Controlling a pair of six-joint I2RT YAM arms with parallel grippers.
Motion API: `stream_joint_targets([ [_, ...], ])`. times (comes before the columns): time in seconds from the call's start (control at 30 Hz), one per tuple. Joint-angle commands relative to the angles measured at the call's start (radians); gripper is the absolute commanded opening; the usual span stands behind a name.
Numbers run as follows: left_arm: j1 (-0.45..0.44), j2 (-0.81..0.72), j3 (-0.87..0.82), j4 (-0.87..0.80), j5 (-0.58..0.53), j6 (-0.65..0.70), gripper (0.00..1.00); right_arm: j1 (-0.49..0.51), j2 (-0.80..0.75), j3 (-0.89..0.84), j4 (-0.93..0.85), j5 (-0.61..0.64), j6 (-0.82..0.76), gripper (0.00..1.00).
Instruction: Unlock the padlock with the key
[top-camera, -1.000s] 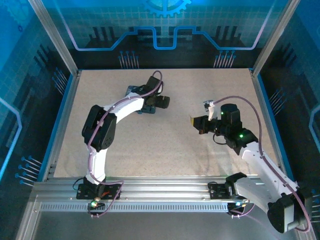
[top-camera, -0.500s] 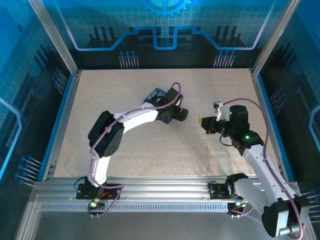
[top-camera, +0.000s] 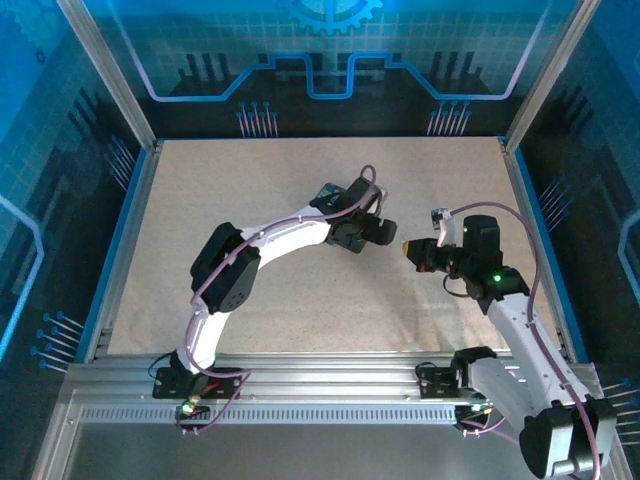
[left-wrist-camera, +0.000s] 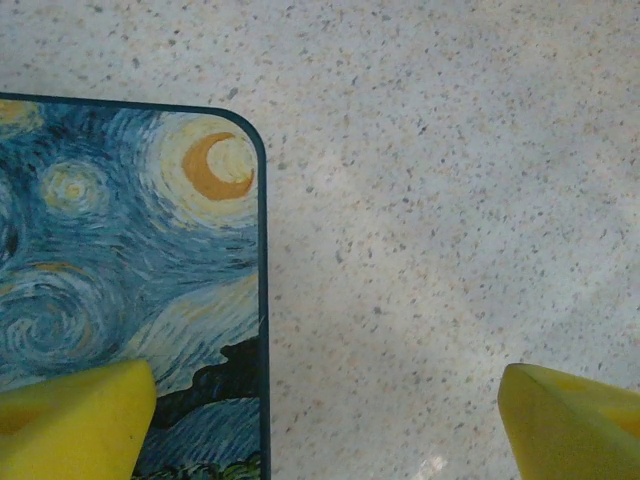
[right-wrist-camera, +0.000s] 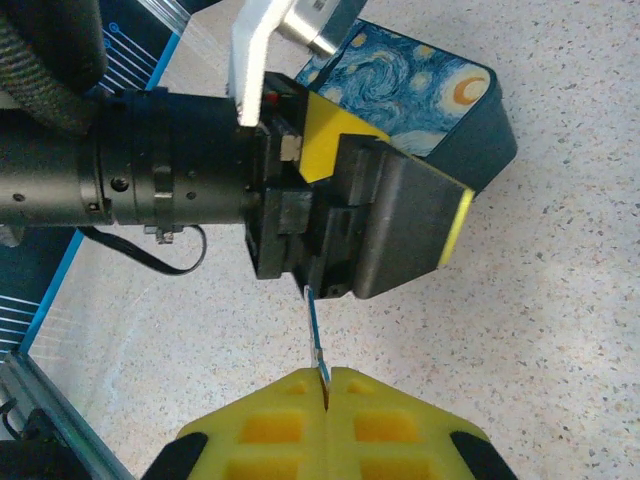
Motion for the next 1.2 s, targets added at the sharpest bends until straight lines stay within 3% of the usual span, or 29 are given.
stream_joint_targets([
  [0.0, -0.008, 0.053, 0.055, -0.059, 0.049, -0.008, 0.91, -0.017, -0.015, -0.013, -0.019, -0.028, -0.015, 0.00],
  [0.33, 0.019, -0.008, 0.102, -0.076, 0.063, 0.016, 0.92, -0.019, -0.017, -0.013, -0.014, -0.049, -0.029, 0.00],
  [0.53, 0.061, -0.143, 0.006, -0.018, 0.080, 0.014, 0.93, -0.018, -0.007, -0.009, 0.010, -0.076, -0.025, 0.00],
  [0.93, 0.196, -0.531, -0.494, 0.302, 0.174, 0.006, 0.94, 0.028, 0.129, -0.015, 0.161, -0.143, 0.027, 0.00],
  [1.17, 0.258, -0.620, -0.772, 0.534, 0.275, -0.026, 0.97, 0.124, 0.309, 0.034, 0.293, -0.148, 0.069, 0.00],
])
